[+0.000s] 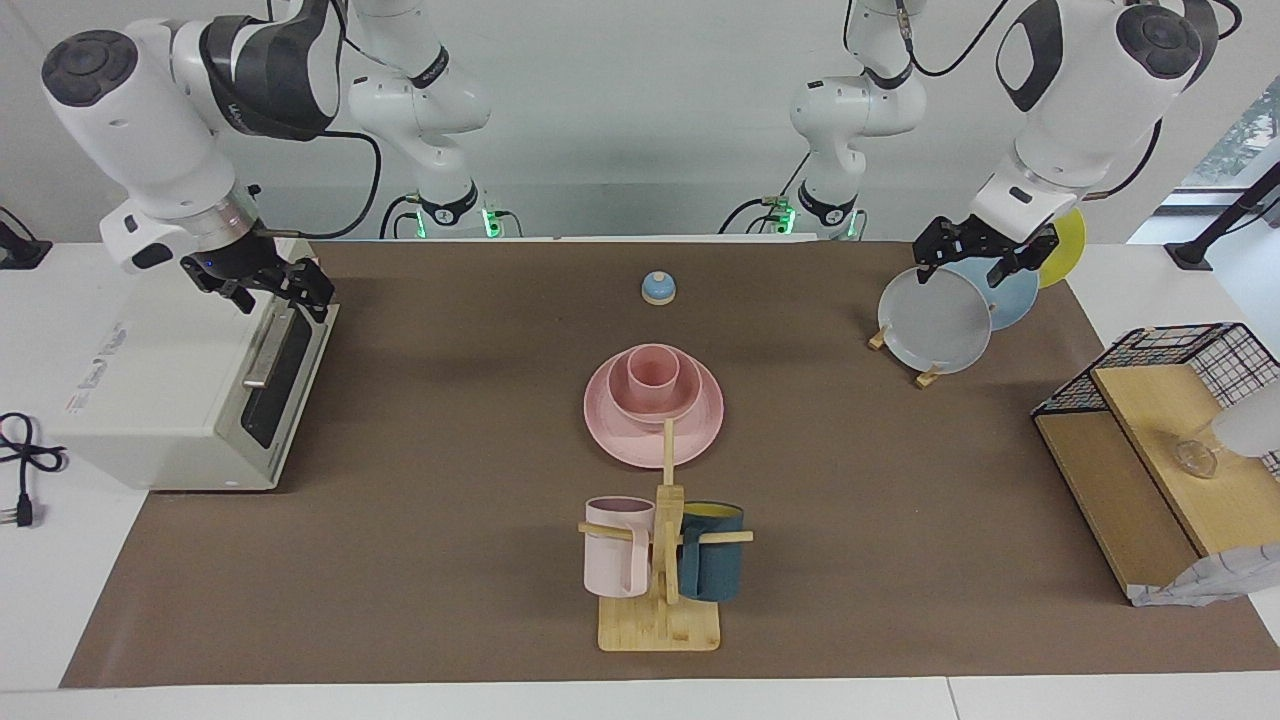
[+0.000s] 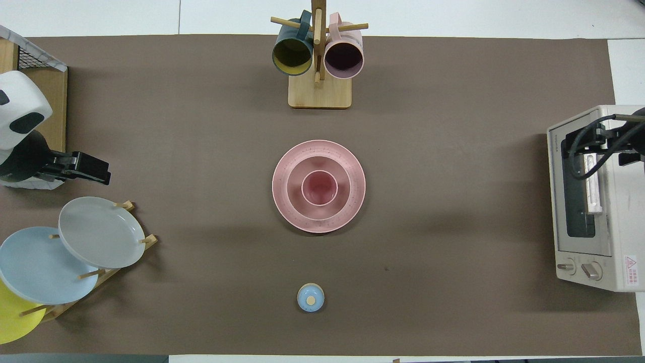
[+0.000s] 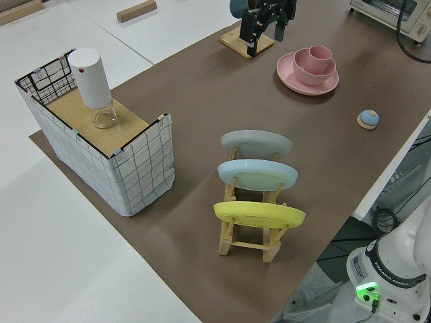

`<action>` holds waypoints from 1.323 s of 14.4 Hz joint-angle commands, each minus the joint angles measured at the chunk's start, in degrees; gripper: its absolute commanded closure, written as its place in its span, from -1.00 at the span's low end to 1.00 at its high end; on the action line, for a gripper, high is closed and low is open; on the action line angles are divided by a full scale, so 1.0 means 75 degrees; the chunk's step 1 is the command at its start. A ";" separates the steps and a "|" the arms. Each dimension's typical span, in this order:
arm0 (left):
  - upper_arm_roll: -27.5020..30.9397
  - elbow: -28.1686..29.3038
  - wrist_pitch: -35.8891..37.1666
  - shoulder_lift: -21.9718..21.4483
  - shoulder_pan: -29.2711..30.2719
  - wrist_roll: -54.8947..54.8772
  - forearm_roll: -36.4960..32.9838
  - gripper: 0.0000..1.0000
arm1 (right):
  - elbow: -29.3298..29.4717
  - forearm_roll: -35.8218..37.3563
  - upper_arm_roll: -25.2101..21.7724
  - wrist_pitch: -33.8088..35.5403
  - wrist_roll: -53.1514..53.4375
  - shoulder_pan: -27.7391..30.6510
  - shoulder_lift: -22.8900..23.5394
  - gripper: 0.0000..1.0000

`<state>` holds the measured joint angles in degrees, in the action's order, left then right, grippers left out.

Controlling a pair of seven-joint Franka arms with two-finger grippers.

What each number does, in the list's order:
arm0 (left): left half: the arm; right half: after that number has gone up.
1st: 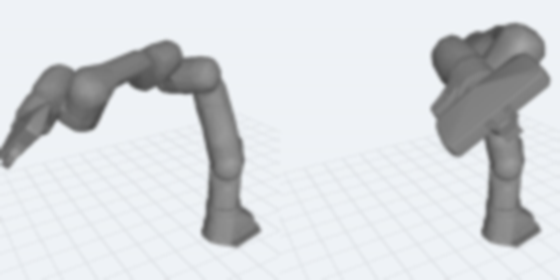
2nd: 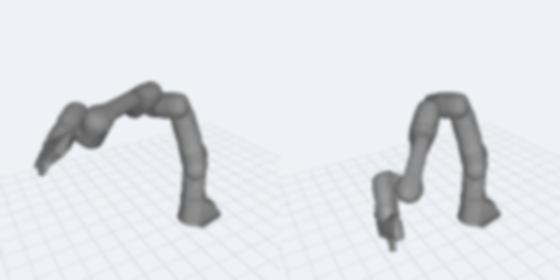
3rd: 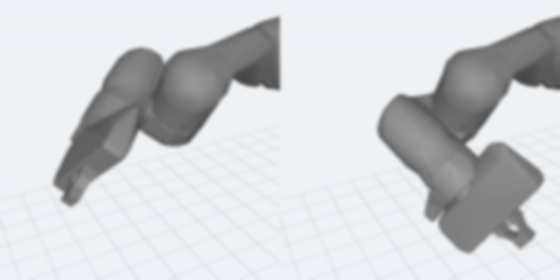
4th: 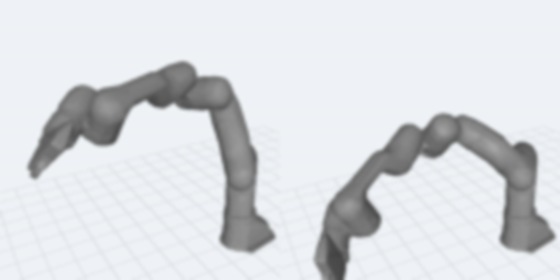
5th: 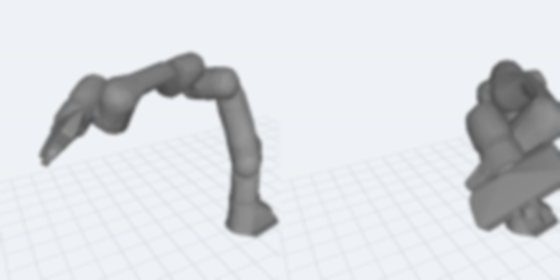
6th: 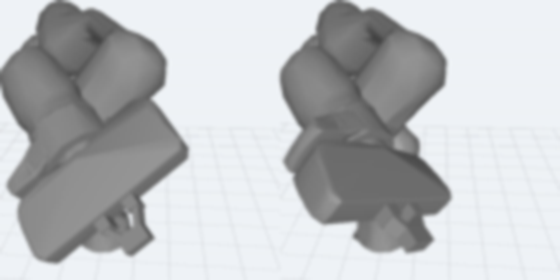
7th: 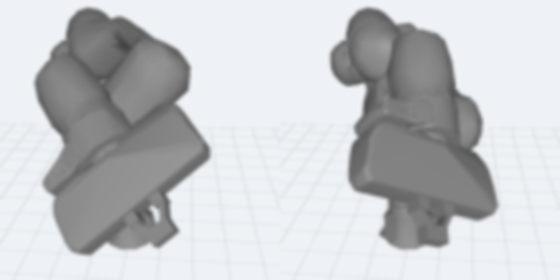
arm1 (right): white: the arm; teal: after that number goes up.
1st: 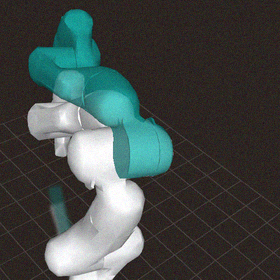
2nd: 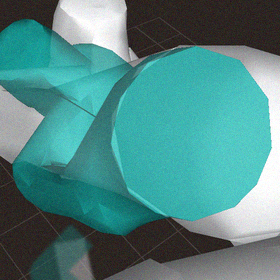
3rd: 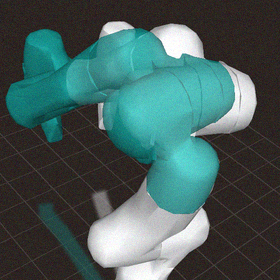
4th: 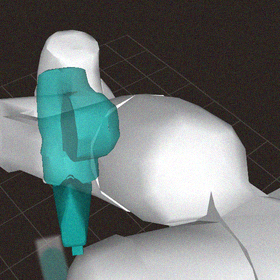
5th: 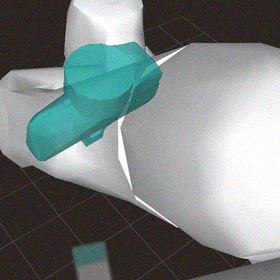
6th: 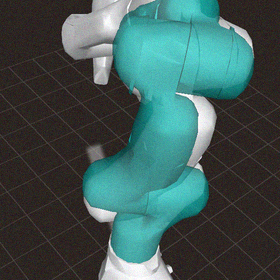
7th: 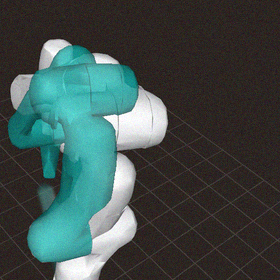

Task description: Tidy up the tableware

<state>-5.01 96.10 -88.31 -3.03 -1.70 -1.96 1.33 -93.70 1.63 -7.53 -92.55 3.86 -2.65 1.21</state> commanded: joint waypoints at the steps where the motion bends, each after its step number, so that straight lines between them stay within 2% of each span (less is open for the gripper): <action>1: 0.0023 -0.0155 0.0231 -0.0182 -0.0112 0.0306 -0.0014 -1.00 | -0.0045 -0.0136 -0.0039 0.0153 -0.0151 -0.0057 -0.0372 -1.00; 5: 0.0455 -0.0133 0.0407 -0.0228 -0.0745 0.1211 -0.0025 -1.00 | -0.0069 -0.0147 -0.0039 0.0141 -0.0151 -0.0022 -0.0384 -1.00; 8: 0.0445 -0.0168 0.0384 -0.0089 -0.0641 0.1153 -0.0025 -1.00 | -0.0069 -0.0147 -0.0039 0.0141 -0.0151 -0.0045 -0.0384 -1.00; 11: 0.0387 -0.0519 0.0582 0.0099 -0.0571 0.1164 -0.0014 -1.00 | -0.0069 -0.0136 -0.0039 0.0141 -0.0163 -0.0033 -0.0384 -1.00; 13: 0.0165 -0.0637 0.0537 0.0111 -0.0302 0.1106 -0.0014 -1.00 | -0.0069 -0.0147 -0.0039 0.0141 -0.0151 -0.0033 -0.0384 -1.00; 19: 0.0140 -0.0613 0.0513 -0.0029 -0.0242 0.1094 -0.0014 -1.00 | -0.0069 -0.0147 -0.0039 0.0141 -0.0151 -0.0033 -0.0384 -1.00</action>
<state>-3.15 92.32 -85.75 -3.19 -4.70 6.18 1.33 -93.85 1.63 -7.55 -92.12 3.86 -3.01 -1.27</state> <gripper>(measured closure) 0.000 0.000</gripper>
